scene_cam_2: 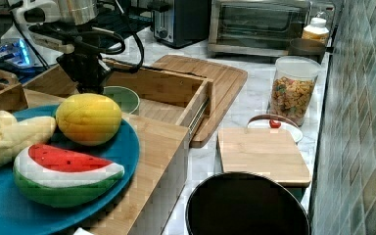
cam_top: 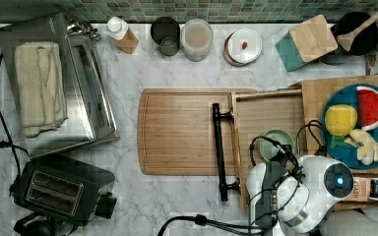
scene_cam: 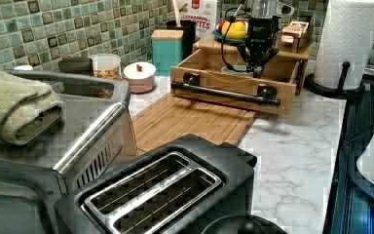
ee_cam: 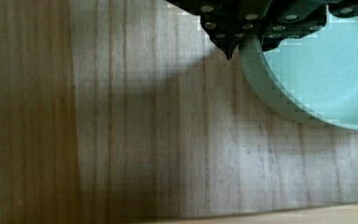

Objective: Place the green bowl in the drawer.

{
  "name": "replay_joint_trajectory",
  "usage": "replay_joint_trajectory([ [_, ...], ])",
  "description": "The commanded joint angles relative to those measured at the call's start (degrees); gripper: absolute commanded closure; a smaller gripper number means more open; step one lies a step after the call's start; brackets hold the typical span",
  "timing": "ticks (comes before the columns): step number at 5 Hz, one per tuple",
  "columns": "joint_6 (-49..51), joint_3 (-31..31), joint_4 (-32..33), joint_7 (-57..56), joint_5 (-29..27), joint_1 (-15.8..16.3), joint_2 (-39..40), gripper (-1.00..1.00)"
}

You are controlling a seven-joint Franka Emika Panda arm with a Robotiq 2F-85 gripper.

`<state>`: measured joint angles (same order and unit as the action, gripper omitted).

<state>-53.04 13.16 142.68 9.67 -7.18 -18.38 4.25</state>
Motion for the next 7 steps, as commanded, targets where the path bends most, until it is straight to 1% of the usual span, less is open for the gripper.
replay_joint_trajectory([
  [1,1.6,-0.5,-1.0,-1.1,-4.8,-0.2,0.8,-1.00],
  [2,2.1,-0.7,-1.3,2.4,-2.4,0.5,0.1,-1.00],
  [7,2.1,-0.4,-1.3,2.4,-2.4,0.8,0.1,-1.00],
])
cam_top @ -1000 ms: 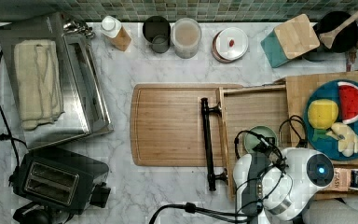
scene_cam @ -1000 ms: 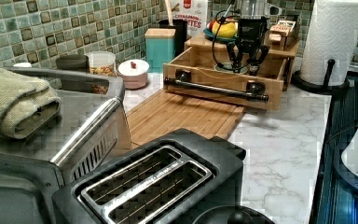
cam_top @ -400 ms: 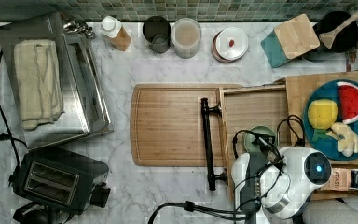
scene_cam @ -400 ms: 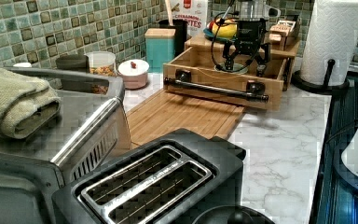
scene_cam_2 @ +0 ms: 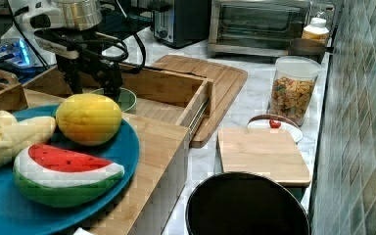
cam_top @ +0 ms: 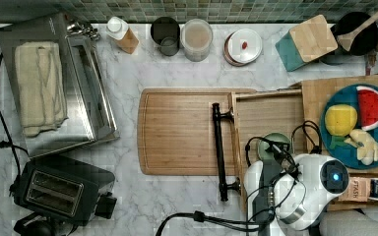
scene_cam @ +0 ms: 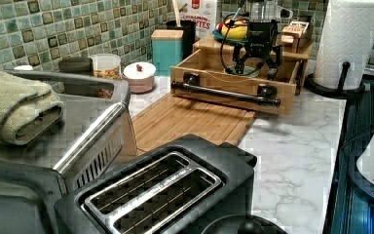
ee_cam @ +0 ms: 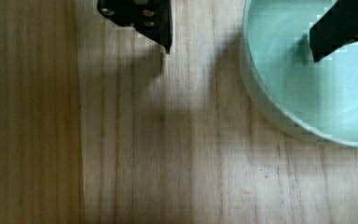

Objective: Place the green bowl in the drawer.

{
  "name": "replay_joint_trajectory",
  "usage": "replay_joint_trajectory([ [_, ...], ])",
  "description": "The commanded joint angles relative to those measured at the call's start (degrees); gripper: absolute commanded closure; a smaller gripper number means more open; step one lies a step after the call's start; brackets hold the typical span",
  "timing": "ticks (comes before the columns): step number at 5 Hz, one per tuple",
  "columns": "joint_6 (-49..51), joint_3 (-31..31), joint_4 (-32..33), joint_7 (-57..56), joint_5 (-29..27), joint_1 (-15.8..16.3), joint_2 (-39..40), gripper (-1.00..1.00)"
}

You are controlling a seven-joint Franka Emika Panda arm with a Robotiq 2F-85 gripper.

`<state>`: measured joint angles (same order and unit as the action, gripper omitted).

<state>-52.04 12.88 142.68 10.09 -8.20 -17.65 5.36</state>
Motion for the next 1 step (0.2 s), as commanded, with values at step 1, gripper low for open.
replay_joint_trajectory([
  [1,1.1,0.0,-1.3,1.9,-1.4,0.2,-1.0,-1.00],
])
